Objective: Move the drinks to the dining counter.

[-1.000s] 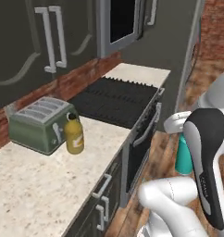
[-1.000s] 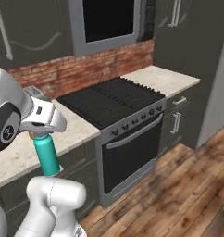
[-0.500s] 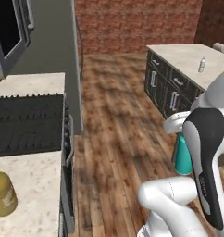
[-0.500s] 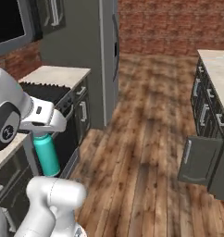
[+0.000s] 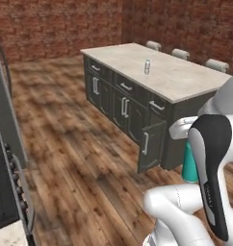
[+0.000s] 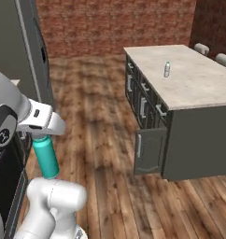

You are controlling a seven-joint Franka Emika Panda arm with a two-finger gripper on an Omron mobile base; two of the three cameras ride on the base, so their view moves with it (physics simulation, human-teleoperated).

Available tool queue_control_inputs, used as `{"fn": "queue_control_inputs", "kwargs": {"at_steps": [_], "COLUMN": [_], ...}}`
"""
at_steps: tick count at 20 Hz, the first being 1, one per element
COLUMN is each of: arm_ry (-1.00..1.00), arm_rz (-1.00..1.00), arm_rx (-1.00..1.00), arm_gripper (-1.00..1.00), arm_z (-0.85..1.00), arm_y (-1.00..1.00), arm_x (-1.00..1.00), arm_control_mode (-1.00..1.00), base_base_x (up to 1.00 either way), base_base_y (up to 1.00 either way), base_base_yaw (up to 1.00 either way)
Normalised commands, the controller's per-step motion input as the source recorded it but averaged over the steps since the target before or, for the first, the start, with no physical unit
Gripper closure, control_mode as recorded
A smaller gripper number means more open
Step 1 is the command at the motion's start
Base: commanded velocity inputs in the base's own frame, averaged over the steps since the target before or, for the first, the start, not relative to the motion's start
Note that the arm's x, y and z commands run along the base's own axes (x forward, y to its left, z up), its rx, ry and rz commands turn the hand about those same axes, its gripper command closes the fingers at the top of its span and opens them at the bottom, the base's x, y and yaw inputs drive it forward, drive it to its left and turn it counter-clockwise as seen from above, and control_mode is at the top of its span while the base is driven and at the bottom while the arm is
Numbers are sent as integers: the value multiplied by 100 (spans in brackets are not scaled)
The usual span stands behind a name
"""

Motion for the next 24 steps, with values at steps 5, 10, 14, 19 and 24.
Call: {"fn": "queue_control_inputs", "kwargs": {"at_steps": [5, 10, 14, 19, 24], "arm_ry": [0, 0, 0, 0, 0], "arm_rz": [0, 0, 0, 0, 0], "arm_rx": [0, 0, 0, 0, 0], "arm_gripper": [100, 100, 100, 100, 100], "arm_z": [0, 0, 0, 0, 0], "arm_y": [0, 0, 0, 0, 0], "arm_x": [0, 0, 0, 0, 0], "arm_control_mode": [100, 100, 100, 100, 100], "base_base_x": [100, 100, 100, 100, 100], "base_base_y": [-87, -100, -100, -100, -100], "base_base_yaw": [-15, -4, 0, 0, 0]}}
